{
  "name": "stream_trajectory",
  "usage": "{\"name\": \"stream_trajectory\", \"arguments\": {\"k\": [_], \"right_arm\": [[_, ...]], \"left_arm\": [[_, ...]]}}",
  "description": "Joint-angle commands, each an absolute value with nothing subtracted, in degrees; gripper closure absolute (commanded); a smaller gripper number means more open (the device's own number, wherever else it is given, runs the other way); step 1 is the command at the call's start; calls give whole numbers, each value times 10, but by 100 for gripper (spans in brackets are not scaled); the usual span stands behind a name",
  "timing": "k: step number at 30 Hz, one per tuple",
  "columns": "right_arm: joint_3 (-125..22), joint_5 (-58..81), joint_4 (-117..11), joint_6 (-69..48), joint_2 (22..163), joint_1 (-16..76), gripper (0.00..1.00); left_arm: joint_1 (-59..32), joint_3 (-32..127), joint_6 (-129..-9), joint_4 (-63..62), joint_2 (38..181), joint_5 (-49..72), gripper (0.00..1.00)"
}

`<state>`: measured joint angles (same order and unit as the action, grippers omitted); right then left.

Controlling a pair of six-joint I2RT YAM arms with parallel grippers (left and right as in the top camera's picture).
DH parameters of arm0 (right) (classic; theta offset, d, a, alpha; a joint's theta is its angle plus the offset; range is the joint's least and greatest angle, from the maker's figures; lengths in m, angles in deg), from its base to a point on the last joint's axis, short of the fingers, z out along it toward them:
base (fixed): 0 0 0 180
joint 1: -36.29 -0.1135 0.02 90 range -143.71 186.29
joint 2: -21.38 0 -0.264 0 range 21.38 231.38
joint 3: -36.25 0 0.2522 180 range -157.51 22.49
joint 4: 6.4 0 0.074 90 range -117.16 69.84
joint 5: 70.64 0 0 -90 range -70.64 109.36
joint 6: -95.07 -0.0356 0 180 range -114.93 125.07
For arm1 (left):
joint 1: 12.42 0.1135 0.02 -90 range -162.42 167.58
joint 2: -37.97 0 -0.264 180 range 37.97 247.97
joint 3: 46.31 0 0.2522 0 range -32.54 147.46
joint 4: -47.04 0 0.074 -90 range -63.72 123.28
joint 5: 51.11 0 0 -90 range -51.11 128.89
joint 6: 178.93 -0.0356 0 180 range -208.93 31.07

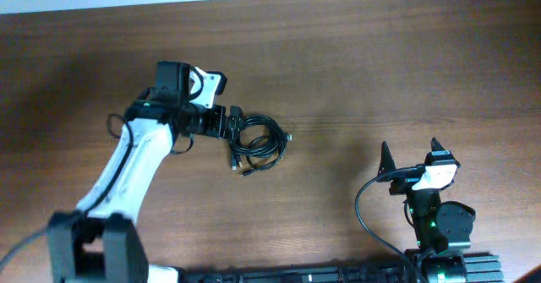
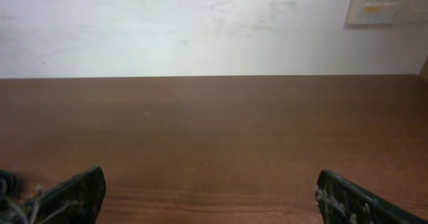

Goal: Untangle cables
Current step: 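Grasp the black cable bundle with the left gripper and lift it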

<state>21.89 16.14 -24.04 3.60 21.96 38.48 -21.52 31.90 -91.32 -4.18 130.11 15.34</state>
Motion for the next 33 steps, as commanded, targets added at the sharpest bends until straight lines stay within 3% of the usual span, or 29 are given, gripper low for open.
{"name": "stream_trajectory", "arguments": {"k": [1,3,4,11,15,19,25,33], "right_arm": [[222,162,-244,36,216,382,1],[222,162,-244,36,216,382,1],[222,162,-244,36,216,382,1],[222,162,-244,36,216,382,1],[222,162,-244,36,216,382,1],[222,162,-244,36,216,382,1],[222,162,-244,36,216,382,1],[222,162,-237,35,216,382,1]], "left_arm": [[-219,330,-920,11,1359,220,4],[-228,330,-920,28,1376,280,23],[-236,330,-920,34,1384,303,27],[-300,330,-963,48,1411,354,38],[-311,330,-963,61,1454,358,54],[-311,331,-963,69,1465,372,100],[-311,400,-895,-5,1392,372,100],[-310,404,-964,-27,1270,372,100]]}}
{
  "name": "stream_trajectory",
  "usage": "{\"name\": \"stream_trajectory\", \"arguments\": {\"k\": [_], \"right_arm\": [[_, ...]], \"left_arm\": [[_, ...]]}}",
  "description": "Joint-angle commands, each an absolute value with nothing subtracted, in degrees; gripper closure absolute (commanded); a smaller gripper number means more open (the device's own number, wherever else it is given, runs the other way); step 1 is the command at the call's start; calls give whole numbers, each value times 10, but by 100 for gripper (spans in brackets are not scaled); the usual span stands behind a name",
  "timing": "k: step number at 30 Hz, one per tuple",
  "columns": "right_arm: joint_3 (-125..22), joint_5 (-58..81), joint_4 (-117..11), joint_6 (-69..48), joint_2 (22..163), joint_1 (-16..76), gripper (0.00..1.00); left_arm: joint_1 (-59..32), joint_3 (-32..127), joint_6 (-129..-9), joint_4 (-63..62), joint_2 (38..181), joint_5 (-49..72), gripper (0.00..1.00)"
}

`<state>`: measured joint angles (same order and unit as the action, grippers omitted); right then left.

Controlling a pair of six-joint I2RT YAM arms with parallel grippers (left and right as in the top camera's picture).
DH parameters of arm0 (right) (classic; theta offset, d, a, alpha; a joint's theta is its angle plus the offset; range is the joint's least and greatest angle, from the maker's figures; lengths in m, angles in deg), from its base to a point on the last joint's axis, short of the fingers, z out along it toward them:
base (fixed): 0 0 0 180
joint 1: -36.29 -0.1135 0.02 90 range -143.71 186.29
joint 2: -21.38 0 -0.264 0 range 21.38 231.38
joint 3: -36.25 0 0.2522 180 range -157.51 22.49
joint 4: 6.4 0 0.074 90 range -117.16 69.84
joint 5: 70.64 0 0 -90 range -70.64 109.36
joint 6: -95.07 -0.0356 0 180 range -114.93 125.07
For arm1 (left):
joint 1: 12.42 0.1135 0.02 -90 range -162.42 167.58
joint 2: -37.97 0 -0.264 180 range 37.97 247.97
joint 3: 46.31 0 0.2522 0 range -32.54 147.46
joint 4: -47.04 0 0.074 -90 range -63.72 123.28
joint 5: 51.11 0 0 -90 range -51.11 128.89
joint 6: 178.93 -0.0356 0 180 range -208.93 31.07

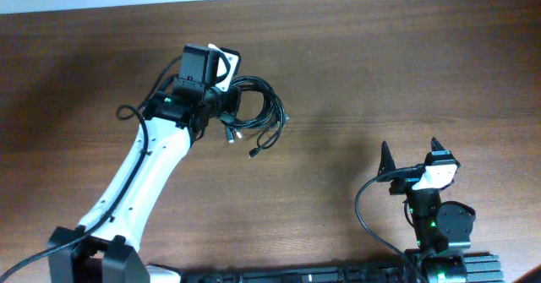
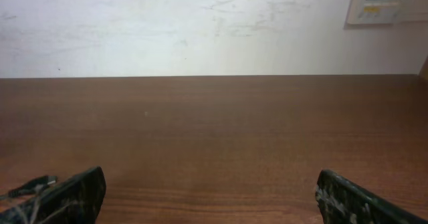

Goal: Untangle cables
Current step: 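Grasp the black cable bundle with the left gripper and lift it, then reach the right gripper to the bundle and grasp a cable strand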

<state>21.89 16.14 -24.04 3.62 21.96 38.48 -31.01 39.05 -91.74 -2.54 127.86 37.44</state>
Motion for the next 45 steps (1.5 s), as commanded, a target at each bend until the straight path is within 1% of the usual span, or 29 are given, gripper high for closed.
{"name": "stream_trajectory", "arguments": {"k": [1,2,4,6,8,11,13,15,16,17,19,20,22,23,26,27,29,30,31,32,33,34,35,36,38,39,40,42,45], "right_arm": [[222,134,-230,6,216,382,1],[222,100,-227,-38,216,382,1],[222,-94,-227,-233,216,382,1],[222,-132,-225,-260,216,382,1],[220,-130,-207,-252,216,382,1],[187,-132,-218,-240,242,382,2],[111,-103,-298,-199,311,382,1],[-12,-84,-391,-150,438,382,1],[-55,-85,-416,-146,483,382,1],[-110,-109,-440,-147,544,382,2],[-188,-250,-424,-150,663,382,2],[-203,-320,-382,-151,717,382,2],[-203,-442,-278,-153,823,377,0],[-203,-445,-254,-153,860,366,7],[-203,-444,-207,-144,966,296,13],[-203,-429,-182,-131,1002,264,19],[-203,-377,-123,-132,1053,212,41],[-203,-326,-122,-131,1060,190,45],[-203,-284,-124,-131,1061,173,53],[-203,-260,-123,-131,1061,160,66],[-203,-249,-122,-132,1061,152,82],[-203,-250,-124,-138,1061,153,92],[-203,-250,-124,-138,1061,153,96],[-203,-250,-124,-150,1061,153,96],[-203,-261,-129,-184,1052,154,96],[-203,-272,-139,-184,1040,154,96],[-203,-278,-149,-187,1028,154,96],[-203,-303,-129,-240,997,153,96],[-203,-318,-12,-353,986,153,96]], "left_arm": [[-310,404,-982,-27,1269,372,100],[-310,404,-985,-26,1268,372,100],[-310,405,-985,-26,1254,370,100],[-310,405,-985,-26,1245,367,100],[-310,405,-985,-26,1240,342,100],[-310,405,-985,-26,1240,320,100],[-310,405,-985,-26,1240,298,100],[-310,405,-981,-28,1240,286,100],[-310,405,-972,-28,1240,286,100],[-310,405,-957,-28,1240,286,100],[-310,405,-899,-28,1240,285,100],[-310,405,-878,-29,1240,281,100],[-310,405,-876,-30,1239,232,100],[-310,405,-865,-33,1238,232,100],[-310,405,-859,-43,1234,232,100],[-310,405,-859,-47,1231,232,100],[-310,405,-859,-50,1222,236,100],[-310,405,-859,-50,1221,236,100],[-310,405,-859,-50,1221,236,100],[-310,405,-859,-50,1221,237,100],[-310,405,-859,-51,1221,255,100],[-310,405,-859,-54,1221,307,100],[-310,405,-859,-54,1221,340,100],[-310,405,-859,-54,1221,368,100],[-310,405,-859,-54,1221,488,100],[-310,405,-859,-54,1221,525,100],[-310,405,-859,-54,1221,534,100],[-312,405,-859,-53,1221,512,100],[-312,405,-859,-49,1221,382,100]]}}
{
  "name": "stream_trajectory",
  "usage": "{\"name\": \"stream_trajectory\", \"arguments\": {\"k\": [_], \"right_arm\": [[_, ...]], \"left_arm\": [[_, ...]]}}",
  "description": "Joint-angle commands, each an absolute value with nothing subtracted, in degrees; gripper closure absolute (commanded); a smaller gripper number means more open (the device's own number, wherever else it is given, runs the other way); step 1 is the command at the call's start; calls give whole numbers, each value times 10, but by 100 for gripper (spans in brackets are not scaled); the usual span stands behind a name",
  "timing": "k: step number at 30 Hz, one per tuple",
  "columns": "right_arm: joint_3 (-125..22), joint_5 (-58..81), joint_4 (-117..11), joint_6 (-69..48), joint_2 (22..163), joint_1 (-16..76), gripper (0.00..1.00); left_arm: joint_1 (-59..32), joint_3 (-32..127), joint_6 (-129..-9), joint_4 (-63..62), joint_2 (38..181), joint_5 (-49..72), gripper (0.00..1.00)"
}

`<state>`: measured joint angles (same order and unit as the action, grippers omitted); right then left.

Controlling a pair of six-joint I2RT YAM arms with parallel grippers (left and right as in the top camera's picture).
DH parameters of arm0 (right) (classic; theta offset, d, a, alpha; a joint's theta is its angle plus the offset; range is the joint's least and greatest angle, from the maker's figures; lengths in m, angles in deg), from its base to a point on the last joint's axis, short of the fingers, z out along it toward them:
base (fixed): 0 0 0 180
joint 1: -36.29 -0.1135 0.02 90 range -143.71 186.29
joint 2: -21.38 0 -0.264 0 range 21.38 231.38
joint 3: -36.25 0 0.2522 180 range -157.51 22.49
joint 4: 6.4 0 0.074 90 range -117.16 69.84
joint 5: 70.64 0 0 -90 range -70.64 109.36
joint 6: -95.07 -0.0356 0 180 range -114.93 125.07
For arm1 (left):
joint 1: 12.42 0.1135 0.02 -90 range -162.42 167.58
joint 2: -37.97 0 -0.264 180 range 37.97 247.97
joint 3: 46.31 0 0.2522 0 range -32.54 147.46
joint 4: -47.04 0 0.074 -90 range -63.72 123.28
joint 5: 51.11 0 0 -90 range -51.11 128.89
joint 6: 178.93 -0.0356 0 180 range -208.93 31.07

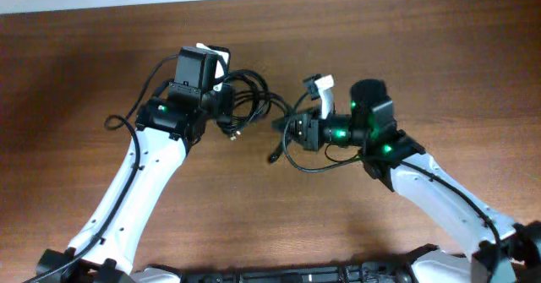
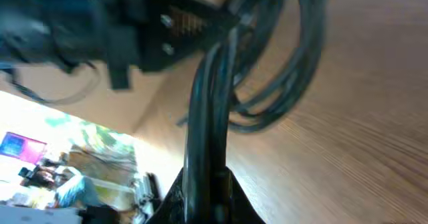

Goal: Untangle cables
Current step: 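Reach the right gripper to the bundle and grasp a cable strand, then pull the grippers apart to stretch the cables between them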

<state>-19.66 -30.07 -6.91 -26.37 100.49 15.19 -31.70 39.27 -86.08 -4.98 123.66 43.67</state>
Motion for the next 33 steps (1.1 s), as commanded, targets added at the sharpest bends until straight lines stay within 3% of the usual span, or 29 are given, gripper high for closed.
{"name": "stream_trajectory", "arguments": {"k": [1,7,11,13,14,16,20,23,28,33], "right_arm": [[-203,-305,28,-389,986,153,96],[-203,-224,6,-401,999,153,96],[-203,-224,6,-414,999,153,96],[-203,-242,6,-441,999,153,96],[-203,-274,-4,-441,999,153,96],[-203,-276,-26,-440,999,153,96],[-203,-287,-22,-441,999,153,96],[-203,-288,48,-489,999,152,96],[-203,-175,66,-513,1018,137,96],[-203,-3,-38,-513,1061,114,96]], "left_arm": [[-312,405,-859,-49,1221,347,100],[-312,405,-863,-34,1209,262,100],[-312,405,-961,-30,1199,187,100],[-312,405,-981,-31,1199,234,100],[-312,405,-980,-31,1200,352,100],[-312,405,-972,-30,1200,452,100],[-312,405,-954,-31,1200,425,100],[-325,405,-948,-30,1200,399,100],[-383,405,-893,-21,1200,399,100],[-406,405,-881,-9,1193,328,100]]}}
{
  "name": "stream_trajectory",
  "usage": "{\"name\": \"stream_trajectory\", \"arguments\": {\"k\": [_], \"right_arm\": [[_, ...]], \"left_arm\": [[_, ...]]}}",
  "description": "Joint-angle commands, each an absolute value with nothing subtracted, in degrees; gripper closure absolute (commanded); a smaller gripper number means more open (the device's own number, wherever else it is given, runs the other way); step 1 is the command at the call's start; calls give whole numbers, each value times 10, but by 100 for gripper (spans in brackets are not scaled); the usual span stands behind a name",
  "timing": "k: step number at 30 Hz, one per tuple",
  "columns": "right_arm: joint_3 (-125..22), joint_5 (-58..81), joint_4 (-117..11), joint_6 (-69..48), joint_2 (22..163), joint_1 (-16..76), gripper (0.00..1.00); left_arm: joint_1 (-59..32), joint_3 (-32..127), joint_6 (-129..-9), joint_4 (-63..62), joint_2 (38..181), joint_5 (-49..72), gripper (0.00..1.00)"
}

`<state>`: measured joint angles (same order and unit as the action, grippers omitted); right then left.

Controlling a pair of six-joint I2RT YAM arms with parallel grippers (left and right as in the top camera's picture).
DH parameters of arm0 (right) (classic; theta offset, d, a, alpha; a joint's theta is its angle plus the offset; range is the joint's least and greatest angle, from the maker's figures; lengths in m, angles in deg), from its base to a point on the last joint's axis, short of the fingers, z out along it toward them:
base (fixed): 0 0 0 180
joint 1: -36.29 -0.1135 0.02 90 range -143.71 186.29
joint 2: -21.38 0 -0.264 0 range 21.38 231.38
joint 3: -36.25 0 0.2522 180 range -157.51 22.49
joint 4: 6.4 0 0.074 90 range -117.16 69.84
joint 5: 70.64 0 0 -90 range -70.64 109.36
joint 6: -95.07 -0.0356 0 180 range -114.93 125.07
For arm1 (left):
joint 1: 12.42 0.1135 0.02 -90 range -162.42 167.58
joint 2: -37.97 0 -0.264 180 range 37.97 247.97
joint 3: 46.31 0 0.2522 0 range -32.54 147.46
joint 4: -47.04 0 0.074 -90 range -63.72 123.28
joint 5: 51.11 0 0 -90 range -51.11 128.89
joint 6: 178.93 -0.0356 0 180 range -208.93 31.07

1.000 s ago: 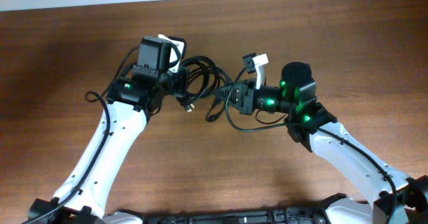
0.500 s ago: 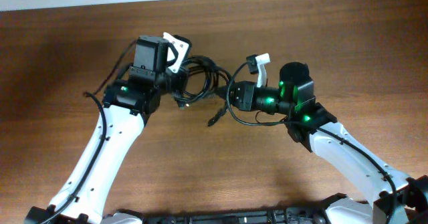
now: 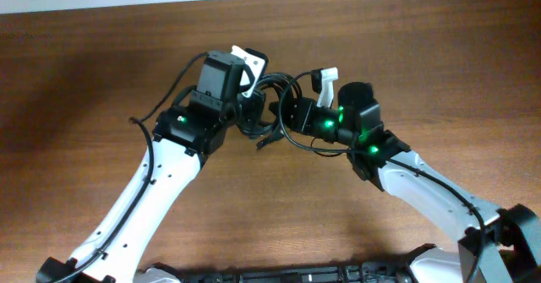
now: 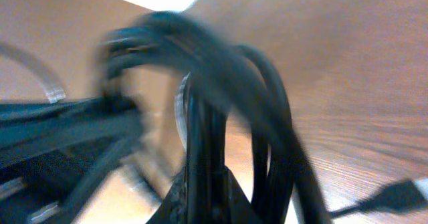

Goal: Untangle cables
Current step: 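Pull the grippers apart to stretch the cables between them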

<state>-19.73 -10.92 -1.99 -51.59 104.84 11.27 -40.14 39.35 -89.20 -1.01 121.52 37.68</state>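
Note:
A tangled bundle of black cables (image 3: 272, 106) hangs above the wooden table (image 3: 406, 72) between the two arms. My left gripper (image 3: 254, 107) grips its left side, and my right gripper (image 3: 286, 114) is shut on its right side. In the right wrist view the cable strands (image 4: 207, 137) run up from between my right gripper (image 4: 204, 194) fingers, blurred. A loose plug end (image 3: 264, 141) dangles below the bundle, and the plug end (image 4: 394, 196) shows at the lower right.
Each arm's own black lead (image 3: 317, 152) loops beside its wrist. The white wall edge runs along the table's far side.
Both arms have shifted; the left gripper has moved right and the right gripper slightly left, so the held bundle sits more compactly between them, near the table's middle.
The left gripper was at the cable coil lying on the table while the right arm was parked at the near right. Then the left held the coil lifted. Then the right arm had come over and shut on the bundle's right side. Now both hold it close together.

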Motion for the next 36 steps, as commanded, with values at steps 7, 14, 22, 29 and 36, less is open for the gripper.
{"name": "stream_trajectory", "arguments": {"k": [7,14,22,29,36], "right_arm": [[-203,-23,-28,-489,1057,128,45],[-203,-307,-47,-304,1053,198,4],[-203,18,-108,-437,1054,101,1],[-203,278,-112,-479,1119,31,1],[-203,327,-265,-476,1156,245,2]], "left_arm": [[-350,405,-833,2,1180,198,100],[-240,405,-652,2,1178,198,100],[-241,405,-645,11,1176,41,100],[-259,405,-626,36,1114,41,100],[-107,405,-641,29,939,41,100]]}}
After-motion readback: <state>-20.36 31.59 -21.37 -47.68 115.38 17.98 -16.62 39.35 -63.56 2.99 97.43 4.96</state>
